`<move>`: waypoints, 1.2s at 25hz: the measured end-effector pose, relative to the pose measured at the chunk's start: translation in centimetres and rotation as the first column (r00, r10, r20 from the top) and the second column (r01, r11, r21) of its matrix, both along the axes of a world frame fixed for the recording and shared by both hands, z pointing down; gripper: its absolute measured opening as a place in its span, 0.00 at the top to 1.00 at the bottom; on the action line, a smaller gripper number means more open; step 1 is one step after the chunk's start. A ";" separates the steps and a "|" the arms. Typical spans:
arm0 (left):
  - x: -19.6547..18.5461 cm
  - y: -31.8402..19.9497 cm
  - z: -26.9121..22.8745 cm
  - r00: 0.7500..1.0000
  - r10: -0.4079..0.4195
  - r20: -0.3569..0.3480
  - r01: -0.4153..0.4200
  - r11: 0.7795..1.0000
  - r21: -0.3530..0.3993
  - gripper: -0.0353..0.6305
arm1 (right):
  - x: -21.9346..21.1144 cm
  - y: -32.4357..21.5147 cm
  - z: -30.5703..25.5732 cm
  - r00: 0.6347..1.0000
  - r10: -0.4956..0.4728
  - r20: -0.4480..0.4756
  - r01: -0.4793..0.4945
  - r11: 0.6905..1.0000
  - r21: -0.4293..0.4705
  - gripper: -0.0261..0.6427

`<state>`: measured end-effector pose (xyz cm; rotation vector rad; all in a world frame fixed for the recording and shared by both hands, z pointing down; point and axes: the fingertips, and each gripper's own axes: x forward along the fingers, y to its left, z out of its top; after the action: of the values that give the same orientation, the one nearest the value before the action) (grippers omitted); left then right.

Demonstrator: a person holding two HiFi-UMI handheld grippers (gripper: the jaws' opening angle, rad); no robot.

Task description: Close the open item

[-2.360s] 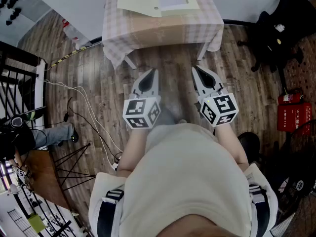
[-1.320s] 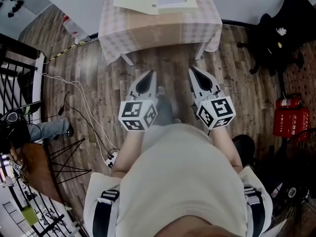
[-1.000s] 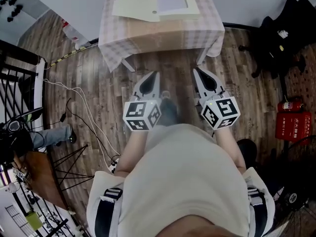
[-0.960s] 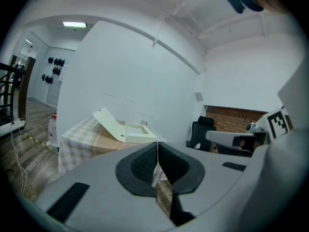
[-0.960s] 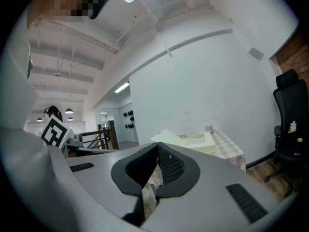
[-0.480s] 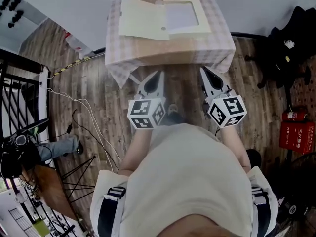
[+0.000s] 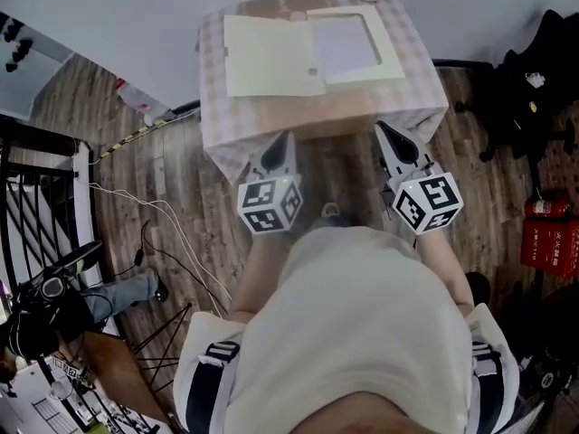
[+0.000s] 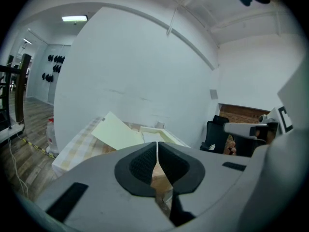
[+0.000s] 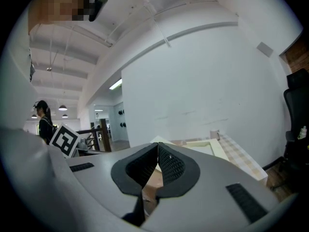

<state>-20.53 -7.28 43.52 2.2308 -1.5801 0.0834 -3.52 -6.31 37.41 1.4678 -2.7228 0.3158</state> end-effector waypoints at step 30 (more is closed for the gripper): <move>-10.4 -16.3 12.6 0.984 -0.174 -0.027 0.168 0.973 -0.160 0.61 | -1.9 -11.4 4.5 0.998 -0.005 -0.058 -0.001 0.994 -0.105 0.96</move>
<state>-30.93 -23.59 56.09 1.9578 -1.6756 0.1088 -5.45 -17.70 41.88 1.4242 -2.6189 0.4033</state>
